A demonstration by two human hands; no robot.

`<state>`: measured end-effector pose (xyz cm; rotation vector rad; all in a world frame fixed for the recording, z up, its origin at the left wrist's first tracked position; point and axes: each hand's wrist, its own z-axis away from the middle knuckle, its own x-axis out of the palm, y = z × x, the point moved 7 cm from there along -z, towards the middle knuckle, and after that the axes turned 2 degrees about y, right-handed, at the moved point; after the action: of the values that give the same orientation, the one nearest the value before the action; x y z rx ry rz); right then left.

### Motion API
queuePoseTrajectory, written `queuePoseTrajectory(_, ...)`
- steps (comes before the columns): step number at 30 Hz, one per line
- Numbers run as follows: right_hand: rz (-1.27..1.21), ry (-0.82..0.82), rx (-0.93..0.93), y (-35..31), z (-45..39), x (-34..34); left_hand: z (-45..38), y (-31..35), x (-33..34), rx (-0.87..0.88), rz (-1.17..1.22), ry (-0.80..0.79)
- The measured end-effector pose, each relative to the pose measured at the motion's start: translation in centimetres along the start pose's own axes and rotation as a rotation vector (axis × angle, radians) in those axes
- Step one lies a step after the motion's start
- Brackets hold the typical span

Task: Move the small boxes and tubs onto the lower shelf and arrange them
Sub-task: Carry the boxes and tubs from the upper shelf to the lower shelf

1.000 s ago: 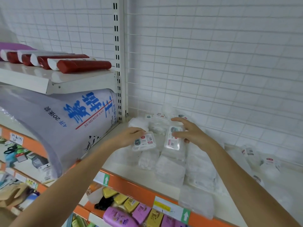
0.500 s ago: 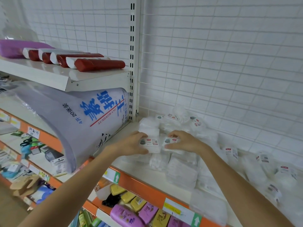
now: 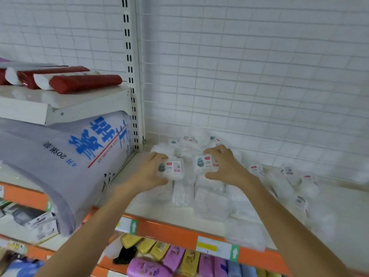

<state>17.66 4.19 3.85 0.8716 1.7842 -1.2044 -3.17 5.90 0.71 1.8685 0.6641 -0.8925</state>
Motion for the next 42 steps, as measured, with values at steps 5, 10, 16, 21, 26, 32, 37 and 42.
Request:
queuePoseTrajectory(5, 0.027, 0.223, 0.047, 2.0, 6.3, -5.4, 0.5, 4.8, -1.3, 0.240, -0.012, 0.158)
queuePoseTrajectory(10, 0.070, 0.406, 0.187, 6.9, 16.7, -9.8, 2.6, 11.6, 0.1, 0.446, 0.089, 0.129)
queuePoseTrajectory(16, 0.146, 0.488, 0.439, 12.7, 31.0, -13.1, 5.4, 20.8, 6.8, 0.544, 0.204, -0.036)
queuePoseTrajectory(21, 0.183, 0.535, 0.600, 16.1, 43.7, -15.1, 9.0, 29.1, 13.6, 0.608, 0.307, -0.134)
queuePoseTrajectory(26, 0.172, 0.567, 0.767, 18.5, 55.3, -16.0, 13.2, 36.2, 20.0, 0.663, 0.348, -0.214)
queuePoseTrajectory(32, 0.205, 0.592, 0.869, 20.1, 65.4, -16.2, 17.0, 42.6, 25.7, 0.688, 0.389, -0.298)
queuePoseTrajectory(37, 0.116, 0.614, 0.957, 21.7, 70.5, -16.1, 18.7, 46.7, 29.5, 0.687, 0.384, -0.360)
queuePoseTrajectory(42, 0.133, 0.621, 0.965, 24.6, 72.4, -17.2, 18.2, 50.1, 32.7, 0.714, 0.337, -0.380)
